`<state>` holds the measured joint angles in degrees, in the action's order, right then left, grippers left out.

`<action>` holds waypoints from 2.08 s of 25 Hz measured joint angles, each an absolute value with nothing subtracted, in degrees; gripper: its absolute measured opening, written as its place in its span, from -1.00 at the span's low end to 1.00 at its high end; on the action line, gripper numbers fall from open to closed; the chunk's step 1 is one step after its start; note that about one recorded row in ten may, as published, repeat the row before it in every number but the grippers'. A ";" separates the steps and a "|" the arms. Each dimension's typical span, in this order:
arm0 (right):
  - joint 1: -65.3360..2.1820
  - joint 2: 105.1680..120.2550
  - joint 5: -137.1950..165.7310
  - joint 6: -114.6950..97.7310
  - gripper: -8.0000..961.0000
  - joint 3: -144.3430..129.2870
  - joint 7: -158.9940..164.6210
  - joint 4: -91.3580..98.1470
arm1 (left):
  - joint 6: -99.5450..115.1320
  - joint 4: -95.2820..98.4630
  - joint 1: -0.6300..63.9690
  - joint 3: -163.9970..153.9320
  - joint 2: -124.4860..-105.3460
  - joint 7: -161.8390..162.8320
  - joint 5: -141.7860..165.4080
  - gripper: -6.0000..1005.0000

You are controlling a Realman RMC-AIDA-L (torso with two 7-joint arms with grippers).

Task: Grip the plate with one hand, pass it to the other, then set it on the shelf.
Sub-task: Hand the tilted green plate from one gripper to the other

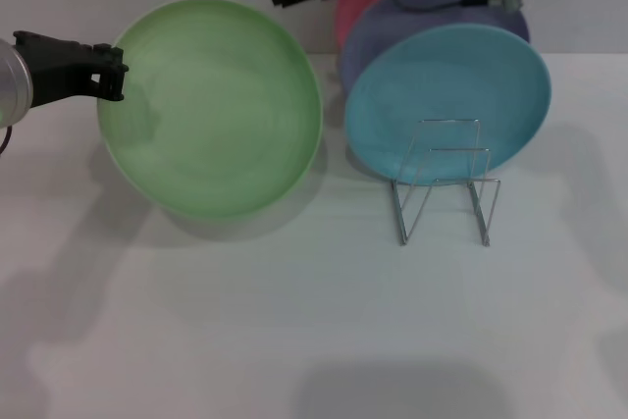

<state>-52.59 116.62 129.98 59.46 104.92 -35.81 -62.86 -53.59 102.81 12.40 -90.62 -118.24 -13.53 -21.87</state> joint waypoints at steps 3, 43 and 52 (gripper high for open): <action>-53.31 116.71 130.04 58.30 0.71 104.10 -35.97 -60.95 | -53.60 102.87 12.40 -90.81 -118.20 -13.53 -21.87 -0.91; -54.95 118.33 126.59 50.79 -0.73 102.09 -47.98 -52.55 | -51.80 102.98 12.66 -91.15 -118.38 -13.10 -21.95 -0.88; -53.08 118.50 125.77 51.65 -0.90 101.91 -48.50 -54.65 | -51.89 103.14 12.78 -93.25 -118.34 -13.42 -21.42 -0.69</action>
